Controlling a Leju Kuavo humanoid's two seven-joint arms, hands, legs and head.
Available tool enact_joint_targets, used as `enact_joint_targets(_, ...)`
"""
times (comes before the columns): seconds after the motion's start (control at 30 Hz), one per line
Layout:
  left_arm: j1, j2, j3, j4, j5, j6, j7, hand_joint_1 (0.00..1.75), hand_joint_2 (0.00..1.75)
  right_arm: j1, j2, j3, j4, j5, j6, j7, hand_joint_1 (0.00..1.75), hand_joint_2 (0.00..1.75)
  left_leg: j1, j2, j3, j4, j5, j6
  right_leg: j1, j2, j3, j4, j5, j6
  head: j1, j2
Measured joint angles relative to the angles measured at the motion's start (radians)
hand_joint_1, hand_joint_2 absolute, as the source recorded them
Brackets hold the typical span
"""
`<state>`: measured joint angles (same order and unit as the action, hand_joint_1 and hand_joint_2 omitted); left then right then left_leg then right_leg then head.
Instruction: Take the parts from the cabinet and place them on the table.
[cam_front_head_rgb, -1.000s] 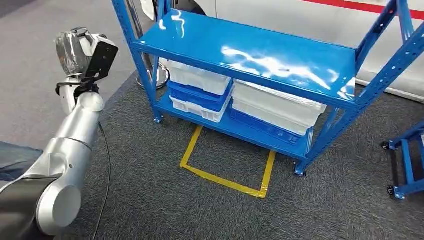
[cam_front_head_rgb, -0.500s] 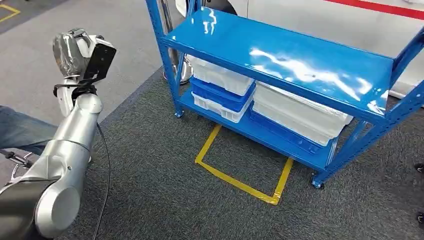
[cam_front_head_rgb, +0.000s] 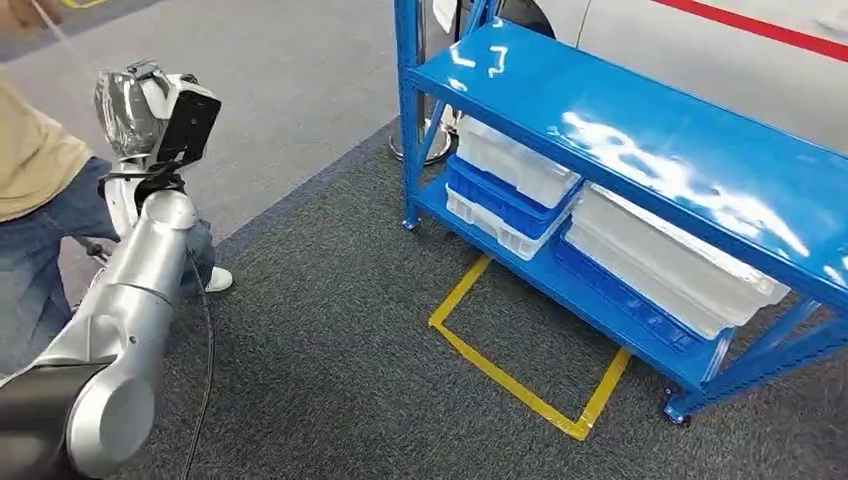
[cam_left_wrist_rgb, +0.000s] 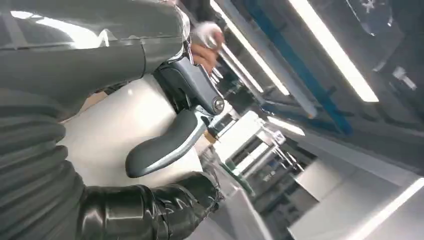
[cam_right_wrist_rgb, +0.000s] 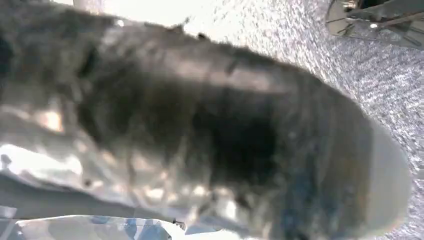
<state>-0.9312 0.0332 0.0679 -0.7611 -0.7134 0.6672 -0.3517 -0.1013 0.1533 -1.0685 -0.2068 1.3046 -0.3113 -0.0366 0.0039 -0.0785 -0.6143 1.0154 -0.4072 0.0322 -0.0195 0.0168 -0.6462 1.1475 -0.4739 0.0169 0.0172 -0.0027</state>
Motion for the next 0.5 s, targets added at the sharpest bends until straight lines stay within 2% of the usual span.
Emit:
enact_joint_targets(0.03, -0.002, 0.001, 0.000, -0.003, 0.001, 0.000, -0.001, 1.75, 1.75, 0.000, 0.000, 0.000, 0.000, 0.000, 0.000, 0.000, 0.00, 0.00, 0.002, -0.012, -0.007, 0.010, -0.004, -0.006, -0.006, 0.050, 0.023, -0.062, 0.016, -0.001, 0.000, 0.000)
enact_joint_targets(0.07, -0.006, 0.005, 0.000, -0.005, 0.003, 0.000, -0.001, 1.75, 1.75, 0.001, -0.001, 0.000, 0.000, 0.000, 0.000, 0.000, 0.00, 0.00, -0.005, -0.022, -0.021, 0.026, -0.008, -0.013, -0.009, 0.073, 0.039, -0.087, 0.000, -0.003, 0.000, 0.000)
enact_joint_targets(0.13, -0.003, 0.007, 0.000, -0.009, 0.003, -0.004, -0.002, 1.75, 1.75, 0.001, -0.001, 0.000, 0.000, 0.000, 0.000, 0.000, 0.00, 0.00, 0.005, -0.042, -0.029, 0.022, -0.001, -0.025, -0.002, 0.051, 0.034, -0.079, -0.001, -0.008, -0.001, 0.000)
enact_joint_targets(0.17, 0.000, 0.011, 0.000, -0.010, 0.005, -0.005, -0.002, 1.75, 1.75, 0.000, -0.001, 0.000, 0.000, 0.000, 0.000, 0.000, 0.00, 0.00, 0.008, -0.057, -0.030, 0.018, 0.003, -0.034, 0.001, 0.040, 0.036, -0.081, 0.001, -0.014, -0.001, 0.000)
enact_joint_targets(0.2, 0.002, 0.015, 0.000, -0.013, 0.005, -0.005, -0.002, 1.75, 1.75, -0.002, 0.000, 0.000, 0.000, 0.000, 0.000, -0.001, 0.00, 0.00, 0.006, -0.068, -0.032, 0.018, 0.005, -0.038, -0.006, 0.026, 0.038, -0.089, 0.007, -0.022, -0.001, 0.000)
enact_joint_targets(0.23, 0.004, 0.020, 0.000, -0.018, 0.005, -0.006, -0.003, 1.75, 1.75, -0.003, 0.001, 0.000, 0.000, 0.002, 0.000, -0.002, 0.00, 0.00, 0.003, -0.016, -0.039, 0.033, -0.009, -0.041, -0.006, 0.015, 0.042, -0.096, 0.010, -0.028, -0.002, 0.000)
enact_joint_targets(0.27, -0.001, 0.026, 0.000, -0.020, 0.006, -0.008, -0.003, 1.75, 1.75, -0.004, 0.001, 0.000, 0.000, 0.003, 0.000, -0.006, 0.00, 0.00, 0.002, 0.031, -0.058, 0.076, -0.039, -0.046, -0.005, 0.007, 0.042, -0.099, 0.012, -0.033, -0.010, 0.000)
enact_joint_targets(0.3, -0.003, 0.027, 0.000, -0.023, 0.007, -0.009, -0.003, 1.75, 1.75, -0.003, 0.001, 0.000, 0.000, 0.004, 0.000, -0.006, 0.00, 0.00, 0.003, 0.053, -0.090, 0.144, -0.074, -0.051, -0.003, -0.005, 0.042, -0.100, 0.012, -0.034, -0.010, 0.000)
enact_joint_targets(0.33, 0.002, 0.027, 0.000, -0.025, 0.007, -0.010, -0.002, 1.75, 1.75, 0.000, 0.001, 0.000, 0.000, 0.005, 0.000, -0.006, 0.00, 0.00, 0.005, 0.063, -0.126, 0.222, -0.107, -0.054, -0.002, -0.017, 0.042, -0.100, 0.011, -0.036, -0.010, 0.000)
enact_joint_targets(0.37, 0.008, 0.027, 0.000, -0.026, 0.008, -0.011, -0.003, 1.75, 1.75, 0.002, 0.001, 0.000, 0.000, 0.005, 0.000, -0.006, 0.00, 0.00, 0.006, 0.067, -0.157, 0.285, -0.125, -0.057, -0.001, -0.033, 0.042, -0.099, 0.010, -0.037, -0.010, 0.000)
enact_joint_targets(0.4, 0.013, 0.027, 0.000, -0.026, 0.009, -0.012, -0.002, 1.75, 1.75, 0.003, 0.001, 0.000, 0.000, 0.005, 0.000, -0.006, 0.00, 0.00, 0.007, 0.070, -0.167, 0.303, -0.120, -0.058, -0.001, -0.046, 0.042, -0.099, 0.009, -0.038, -0.011, 0.000)
enact_joint_targets(0.43, 0.016, 0.028, 0.000, -0.029, 0.010, -0.012, -0.002, 1.75, 1.75, 0.003, 0.001, 0.000, 0.000, 0.005, 0.000, -0.006, 0.00, 0.00, 0.008, 0.073, -0.154, 0.275, -0.095, -0.058, -0.001, -0.059, 0.042, -0.099, 0.008, -0.038, -0.010, 0.000)
enact_joint_targets(0.47, 0.016, 0.030, 0.000, -0.034, 0.010, -0.013, -0.001, 1.75, 1.75, 0.002, 0.001, 0.000, 0.000, 0.005, 0.000, -0.007, 0.00, 0.00, 0.007, 0.077, -0.122, 0.212, -0.058, -0.055, 0.000, -0.071, 0.043, -0.098, 0.006, -0.038, -0.010, 0.000)
enact_joint_targets(0.5, 0.013, 0.033, 0.000, -0.040, 0.010, -0.013, -0.001, 1.75, 1.75, 0.001, 0.002, 0.000, 0.000, 0.006, 0.000, -0.008, 0.00, 0.00, 0.006, 0.090, -0.073, 0.121, -0.015, -0.050, 0.000, -0.083, 0.045, -0.098, 0.004, -0.036, -0.011, 0.000)
